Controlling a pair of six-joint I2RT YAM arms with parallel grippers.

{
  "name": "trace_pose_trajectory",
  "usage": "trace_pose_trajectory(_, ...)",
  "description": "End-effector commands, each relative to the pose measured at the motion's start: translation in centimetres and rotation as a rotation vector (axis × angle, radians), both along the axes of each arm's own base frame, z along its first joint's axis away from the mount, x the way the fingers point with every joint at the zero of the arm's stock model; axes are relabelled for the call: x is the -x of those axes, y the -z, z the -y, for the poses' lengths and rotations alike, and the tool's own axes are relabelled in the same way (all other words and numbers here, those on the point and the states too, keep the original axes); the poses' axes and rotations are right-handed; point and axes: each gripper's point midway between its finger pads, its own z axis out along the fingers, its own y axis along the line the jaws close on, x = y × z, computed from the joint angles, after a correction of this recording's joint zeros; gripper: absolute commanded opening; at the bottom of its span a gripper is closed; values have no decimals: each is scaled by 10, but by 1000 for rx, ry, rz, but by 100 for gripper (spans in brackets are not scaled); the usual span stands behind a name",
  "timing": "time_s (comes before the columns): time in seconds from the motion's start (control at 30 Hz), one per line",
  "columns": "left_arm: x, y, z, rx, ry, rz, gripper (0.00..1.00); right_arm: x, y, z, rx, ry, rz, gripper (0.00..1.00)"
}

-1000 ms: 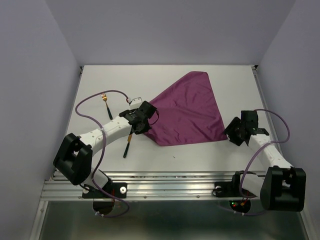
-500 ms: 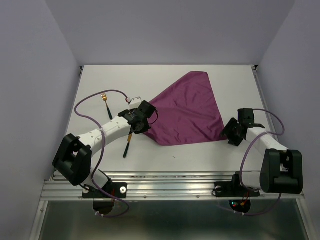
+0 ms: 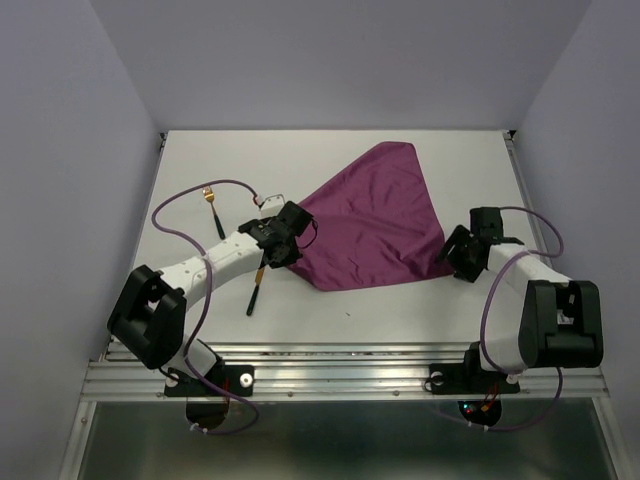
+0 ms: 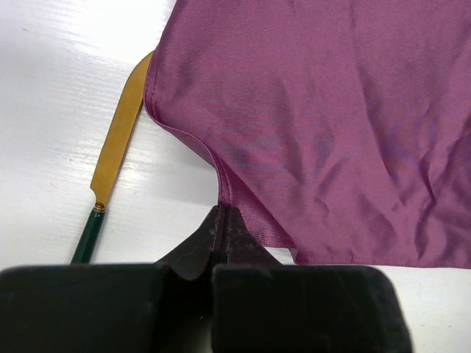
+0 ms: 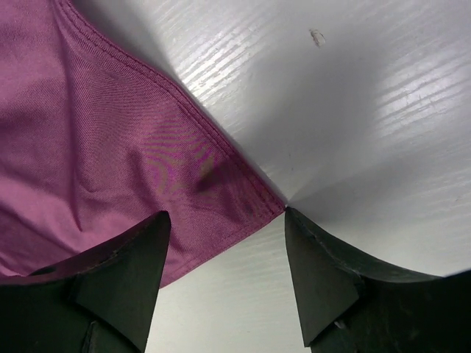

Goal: Fold the napkin into a case and place the utensils inside
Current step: Pick up the crumpled napkin from the center of the board.

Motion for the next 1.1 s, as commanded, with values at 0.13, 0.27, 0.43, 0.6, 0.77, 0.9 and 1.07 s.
trace_pose_trajectory(0.13, -12, -12, 1, 10, 5, 33, 0, 14, 25, 6, 137, -1, -119, 66)
trace_pose_trajectory(0.27, -13, -12, 0, 12, 4, 39, 0, 15, 29, 5, 131, 12, -138, 49)
trace_pose_trajectory(0.43, -13, -10, 1, 13, 8, 33, 0, 19, 31, 9, 145, 36, -143, 27)
trace_pose_trajectory(0.6, -14, -13, 0, 10, 9, 41, 0, 17, 27, 11, 154, 47, -128, 10)
trace_pose_trajectory(0.77, -14, -15, -1, 10, 8, 46, 0, 12, 7, 12, 161, 49, -75, 6)
trace_pose_trajectory(0.9, -18, -24, 4, 24, 23, 57, 0, 5, -18, 11, 153, 46, -18, 1)
trace_pose_trajectory(1.07, -27, -60, 7, 36, 41, 124, 0, -12, -76, 12, 158, 49, 132, 1)
